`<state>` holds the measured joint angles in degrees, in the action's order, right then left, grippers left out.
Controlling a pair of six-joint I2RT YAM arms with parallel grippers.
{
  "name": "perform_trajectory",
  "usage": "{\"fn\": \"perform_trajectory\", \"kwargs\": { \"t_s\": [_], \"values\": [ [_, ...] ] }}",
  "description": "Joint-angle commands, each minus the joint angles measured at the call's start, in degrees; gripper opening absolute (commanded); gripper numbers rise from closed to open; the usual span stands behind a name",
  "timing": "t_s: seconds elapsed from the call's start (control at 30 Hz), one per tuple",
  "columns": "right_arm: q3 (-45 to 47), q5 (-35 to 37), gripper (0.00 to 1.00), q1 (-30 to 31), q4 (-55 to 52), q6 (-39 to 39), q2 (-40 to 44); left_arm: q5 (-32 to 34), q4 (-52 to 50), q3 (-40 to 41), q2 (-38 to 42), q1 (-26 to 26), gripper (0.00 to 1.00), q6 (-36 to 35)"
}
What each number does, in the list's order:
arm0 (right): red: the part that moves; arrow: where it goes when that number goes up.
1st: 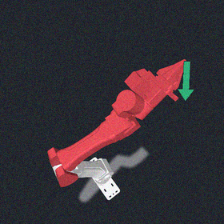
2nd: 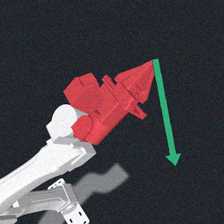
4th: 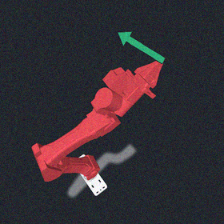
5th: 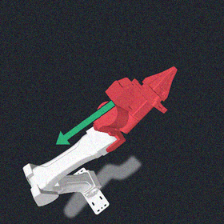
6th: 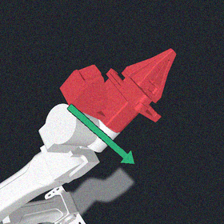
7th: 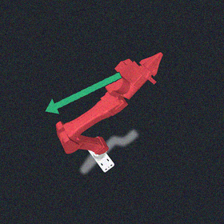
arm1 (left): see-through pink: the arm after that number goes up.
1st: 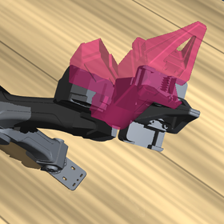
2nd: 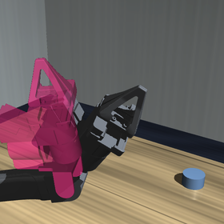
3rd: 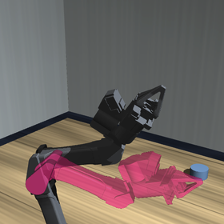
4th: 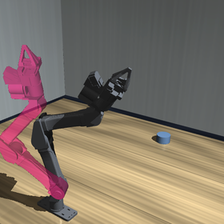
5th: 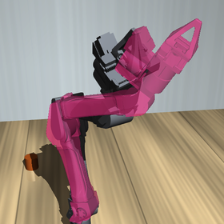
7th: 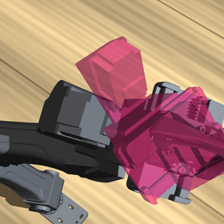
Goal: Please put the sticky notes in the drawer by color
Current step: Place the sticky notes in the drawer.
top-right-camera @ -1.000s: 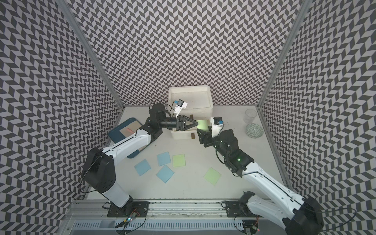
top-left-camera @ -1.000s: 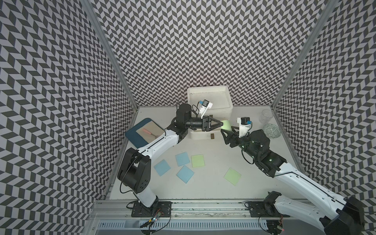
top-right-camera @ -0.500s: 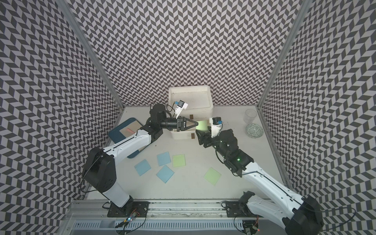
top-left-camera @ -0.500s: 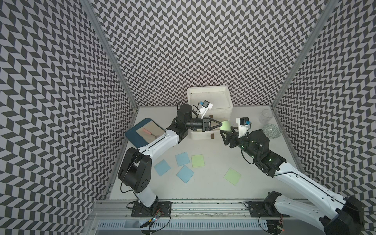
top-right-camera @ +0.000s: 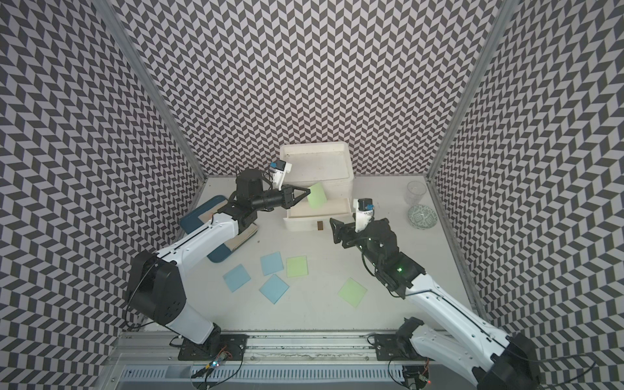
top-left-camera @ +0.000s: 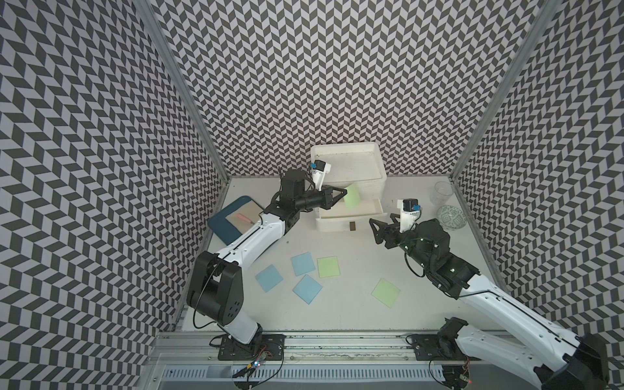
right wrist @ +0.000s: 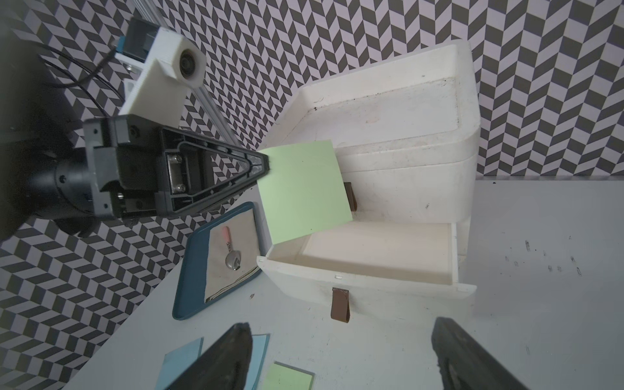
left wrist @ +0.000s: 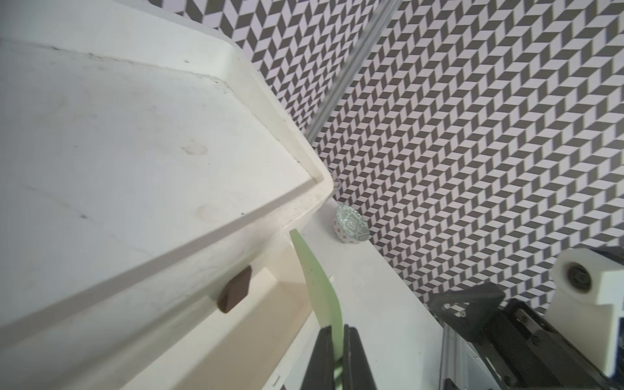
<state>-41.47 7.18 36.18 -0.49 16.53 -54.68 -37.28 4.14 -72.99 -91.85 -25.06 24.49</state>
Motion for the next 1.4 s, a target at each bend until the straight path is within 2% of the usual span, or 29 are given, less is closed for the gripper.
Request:
{"fn": "perform_trajectory", "kwargs": {
  "t_s": [0.0,0.17,0.23,0.3,0.37,0.43,0.47,0.5,0.53,0.77,0.9,1.0,1.13,1.23,1.37],
  "values": [
    [2.01,1.0,0.88,-0.24,0.83,0.24,1.81,8.67,-6.09,-1.36,0.81,-0.43,0.04,-6.69],
    [3.47,0.92,0.88,-0.47,1.14,0.08,2.47,12.22,-7.75,-1.37,0.71,-0.63,0.05,-9.1],
    [3.87,0.45,0.88,-0.59,1.5,0.2,2.33,12.88,-7.94,-1.39,0.56,-0.93,0.09,-9.9],
    [4.07,-0.33,0.88,-0.63,2.03,0.19,1.97,13.76,-8.44,-1.52,0.2,-0.97,0.17,-10.55],
    [4.24,-0.82,0.88,-0.67,2.29,0.23,1.44,14.84,-9.46,-2.09,-0.3,-0.96,0.31,-11.06],
    [4.49,-1.05,0.88,-0.68,2.17,0.29,1.24,15.13,-9.92,-2.43,-0.4,-0.93,0.4,-11.3],
    [4.65,-1.19,0.88,-0.6,1.98,0.37,1.24,15.13,-9.98,-2.53,-0.25,-0.89,0.6,-11.31],
    [4.94,-1.36,0.88,-0.66,1.82,0.43,1.24,15.13,-10.03,-2.51,-0.04,-0.95,0.96,-11.28],
    [5.29,-1.61,0.88,-0.67,1.55,0.77,1.39,15.13,-10.11,-2.55,0.07,-0.91,1.0,-11.3],
    [8.79,-9.11,0.89,-0.68,-3.34,5.76,-1.62,13.39,-9.76,-2.68,1.8,-0.8,1.0,-10.25],
    [6.76,-12.48,0.92,-0.59,-14.52,9.41,-8.37,13.37,-10.12,-2.75,2.39,-0.37,1.0,-9.16],
    [4.25,-9.89,0.94,1.02,-23.75,11.15,-11.83,13.85,-10.79,-2.81,2.59,0.46,1.0,-7.74],
    [1.32,-9.05,0.95,5.78,-29.61,16.87,-13.61,14.18,-11.56,-2.87,2.92,2.1,1.0,-5.92],
    [-1.74,-4.3,0.96,8.6,-36.75,21.29,-15.46,15.61,-12.02,-2.68,3.66,2.52,1.0,-5.77],
    [-0.43,-2.72,0.96,9.89,-41.85,26.13,-15.16,16.1,-12.28,-2.6,4.2,2.64,1.0,-5.65]
  ]
}}
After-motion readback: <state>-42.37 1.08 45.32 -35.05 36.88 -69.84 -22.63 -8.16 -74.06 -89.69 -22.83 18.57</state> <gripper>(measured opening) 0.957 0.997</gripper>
